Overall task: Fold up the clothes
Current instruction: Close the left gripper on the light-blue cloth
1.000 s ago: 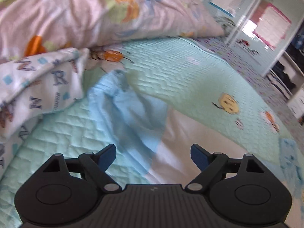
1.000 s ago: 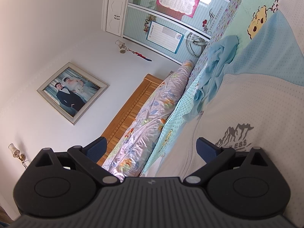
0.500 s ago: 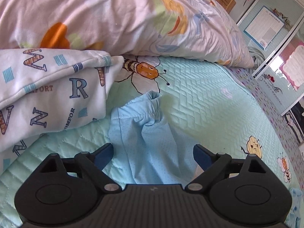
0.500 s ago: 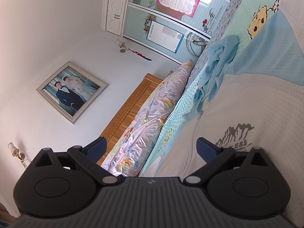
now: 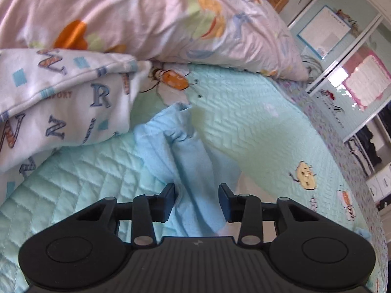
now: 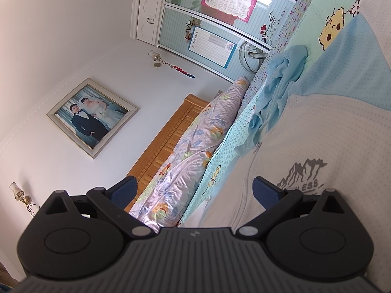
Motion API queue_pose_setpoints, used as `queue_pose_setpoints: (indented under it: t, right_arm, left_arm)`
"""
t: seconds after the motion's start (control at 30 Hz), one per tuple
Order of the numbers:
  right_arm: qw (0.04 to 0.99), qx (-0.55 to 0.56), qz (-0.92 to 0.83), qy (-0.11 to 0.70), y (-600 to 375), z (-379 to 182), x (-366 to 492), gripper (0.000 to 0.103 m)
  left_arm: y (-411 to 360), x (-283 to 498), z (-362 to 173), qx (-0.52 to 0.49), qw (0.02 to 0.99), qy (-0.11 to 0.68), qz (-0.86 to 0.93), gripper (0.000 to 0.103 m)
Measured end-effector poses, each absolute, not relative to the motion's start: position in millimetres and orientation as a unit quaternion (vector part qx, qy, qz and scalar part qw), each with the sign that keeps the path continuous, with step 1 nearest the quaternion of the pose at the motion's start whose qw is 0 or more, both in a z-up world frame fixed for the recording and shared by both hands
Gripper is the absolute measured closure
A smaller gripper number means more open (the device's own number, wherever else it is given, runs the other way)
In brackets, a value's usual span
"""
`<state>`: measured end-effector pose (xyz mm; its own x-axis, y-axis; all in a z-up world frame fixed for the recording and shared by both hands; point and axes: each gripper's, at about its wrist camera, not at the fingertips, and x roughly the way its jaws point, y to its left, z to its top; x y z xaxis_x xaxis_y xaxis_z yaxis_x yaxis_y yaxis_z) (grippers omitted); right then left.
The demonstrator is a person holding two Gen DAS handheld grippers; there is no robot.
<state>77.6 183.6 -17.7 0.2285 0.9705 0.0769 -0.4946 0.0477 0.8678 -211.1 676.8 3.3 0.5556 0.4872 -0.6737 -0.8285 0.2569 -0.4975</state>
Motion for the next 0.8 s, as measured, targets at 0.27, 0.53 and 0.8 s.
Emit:
queue_pose_setpoints:
  t: [0.27, 0.53, 0.8]
  right_arm:
    - [0.665, 0.414, 0.552, 0.287, 183, -19, 78, 0.002]
    - [0.665, 0.413, 0.553, 0.287, 185, -20, 80, 0.002]
    - [0.666, 0.41, 0.553, 0.287, 185, -18, 81, 0.002]
  left_arm:
    - [690, -204, -1, -0.445, 0.749, 0.174, 0.458, 0.044]
    - [670, -190, 1, -0.4, 0.757, 0.219, 0.468, 0.032]
    - [665, -212, -1, -0.449, 0.745, 0.186, 0.458, 0.033]
